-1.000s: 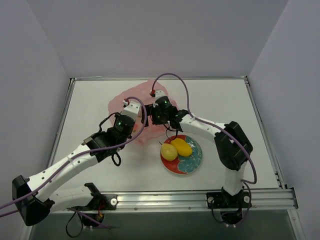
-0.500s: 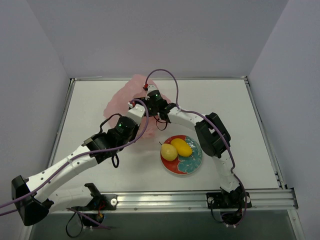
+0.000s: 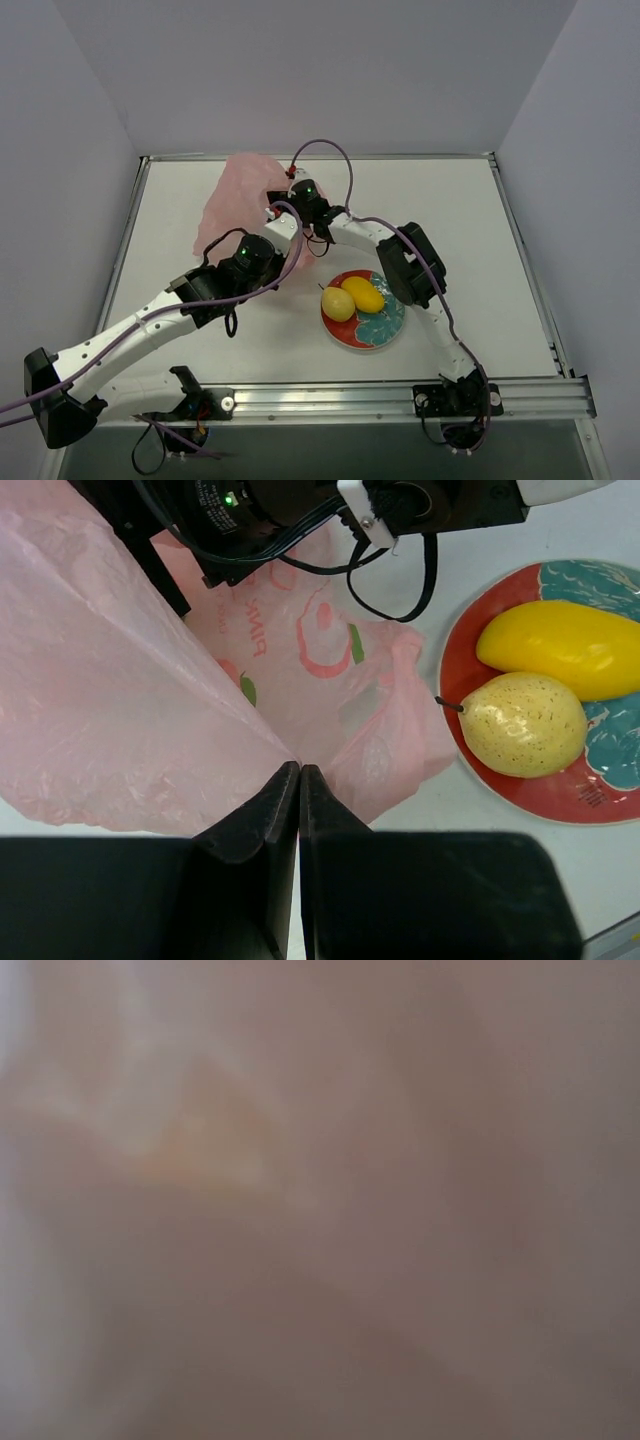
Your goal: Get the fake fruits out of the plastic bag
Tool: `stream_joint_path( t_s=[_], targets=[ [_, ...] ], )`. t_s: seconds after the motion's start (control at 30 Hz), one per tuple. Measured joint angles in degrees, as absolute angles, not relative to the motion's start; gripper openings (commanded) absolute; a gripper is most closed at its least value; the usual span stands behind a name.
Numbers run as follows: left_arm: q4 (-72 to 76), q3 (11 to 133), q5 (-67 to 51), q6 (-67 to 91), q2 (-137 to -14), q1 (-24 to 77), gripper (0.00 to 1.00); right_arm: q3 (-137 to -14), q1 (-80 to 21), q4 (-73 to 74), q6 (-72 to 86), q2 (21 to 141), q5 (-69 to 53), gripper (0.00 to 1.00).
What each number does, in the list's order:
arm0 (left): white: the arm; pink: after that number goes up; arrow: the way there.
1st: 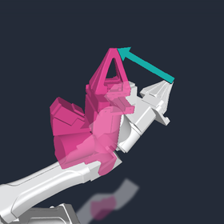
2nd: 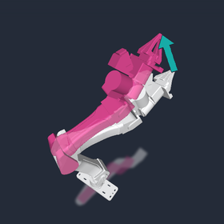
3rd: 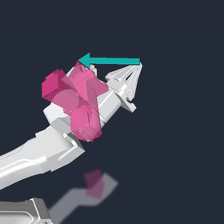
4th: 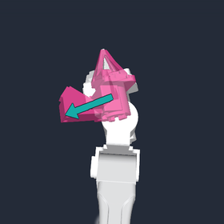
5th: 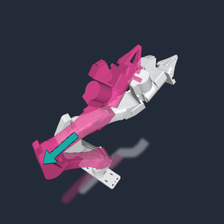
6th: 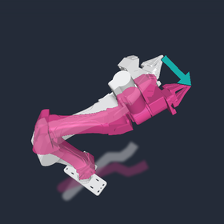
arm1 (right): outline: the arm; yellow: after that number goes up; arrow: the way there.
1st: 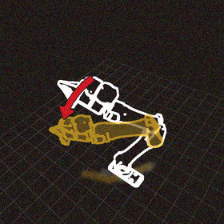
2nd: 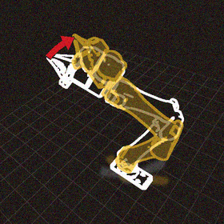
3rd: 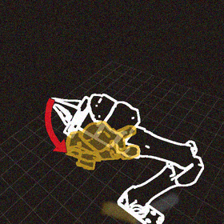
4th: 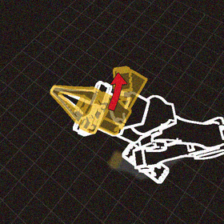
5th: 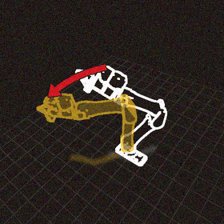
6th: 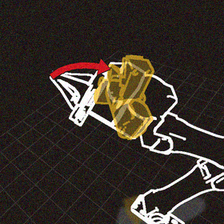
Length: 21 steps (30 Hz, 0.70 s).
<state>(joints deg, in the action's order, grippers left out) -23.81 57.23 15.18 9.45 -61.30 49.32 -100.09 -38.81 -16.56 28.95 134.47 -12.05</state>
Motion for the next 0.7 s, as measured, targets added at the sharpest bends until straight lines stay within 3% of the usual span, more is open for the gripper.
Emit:
stream_joint_path(
  t_s=[0.03,0.07,0.1,0.17,0.23,0.53,0.7],
  targets=[
    [-23.9,57.3,15.1,9.4,-61.3,49.5,0.12,-100.1,-38.8,-16.8,29.2,134.5,-12.2,1.00],
    [-24.0,57.4,15.0,9.2,-61.3,49.6,0.31,-99.8,-38.9,-17.4,29.5,134.5,-12.4,1.00],
    [-24.3,57.6,15.1,8.9,-61.3,49.8,0.59,-99.5,-38.9,-18.0,29.7,134.5,-12.5,1.00],
    [-24.4,57.9,15.6,9.0,-61.2,49.9,0.80,-98.3,-38.9,-19.4,30.0,134.3,-12.5,1.00],
    [-24.5,57.9,16.9,9.3,-60.4,50.1,0.95,-96.6,-38.9,-19.9,30.1,133.9,-12.7,1.00],
    [-27.3,67.8,29.6,14.9,-53.4,48.7,0.94,-92.4,-38.9,-21.0,30.2,131.3,-14.4,1.00],
    [-30.6,79.7,29.8,20.4,-60.2,32.1,0.94,-91.3,-38.9,-23.2,31.4,130.7,-16.1,1.00]
  ],
)
